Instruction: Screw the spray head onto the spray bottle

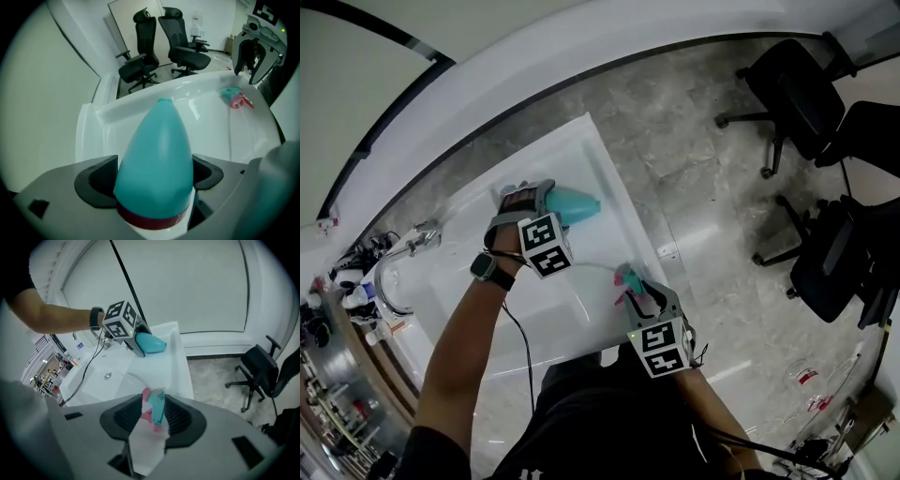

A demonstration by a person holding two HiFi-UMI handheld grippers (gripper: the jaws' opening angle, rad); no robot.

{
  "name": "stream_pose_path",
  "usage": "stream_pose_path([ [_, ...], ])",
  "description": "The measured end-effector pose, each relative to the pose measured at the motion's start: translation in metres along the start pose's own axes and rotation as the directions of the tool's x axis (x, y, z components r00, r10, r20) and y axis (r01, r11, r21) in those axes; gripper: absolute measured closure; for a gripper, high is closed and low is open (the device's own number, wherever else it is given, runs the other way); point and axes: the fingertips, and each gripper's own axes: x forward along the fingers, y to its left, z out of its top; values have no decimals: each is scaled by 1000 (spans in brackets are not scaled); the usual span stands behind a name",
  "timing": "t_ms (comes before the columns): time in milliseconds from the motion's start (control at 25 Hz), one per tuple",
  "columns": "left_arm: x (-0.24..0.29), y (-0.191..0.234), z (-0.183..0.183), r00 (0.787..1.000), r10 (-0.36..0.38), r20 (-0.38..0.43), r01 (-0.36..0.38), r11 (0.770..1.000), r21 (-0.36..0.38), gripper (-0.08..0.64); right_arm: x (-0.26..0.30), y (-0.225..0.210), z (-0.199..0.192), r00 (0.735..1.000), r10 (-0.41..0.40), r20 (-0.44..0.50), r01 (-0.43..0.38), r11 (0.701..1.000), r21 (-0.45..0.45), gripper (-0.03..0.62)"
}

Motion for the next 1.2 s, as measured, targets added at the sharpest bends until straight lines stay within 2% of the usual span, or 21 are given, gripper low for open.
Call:
stream_pose_path([
  [120,3,0,3,1000,-17,-8,17,1000,9,128,11,-1,-8,998,-7,-60,5,999,-42,443],
  [440,6,-2,4,1000,-23,-15,22,999,-38,127,35,-10,-21,981,-89,-171,72,992,-106,442],
  [680,5,-2,4,999,-15,-32,14,1000,-26,127,46,-9,-18,963,-113,-244,80,987,-140,442],
  [880,6,-2,5,1000,-12,-24,12,999,-31,127,46,-9,-16,965,-81,-249,49,990,-132,443],
  [1200,0,-1,-2,1000,1,3,-1,999,-44,126,31,-8,-6,981,-46,-187,27,994,-103,451],
])
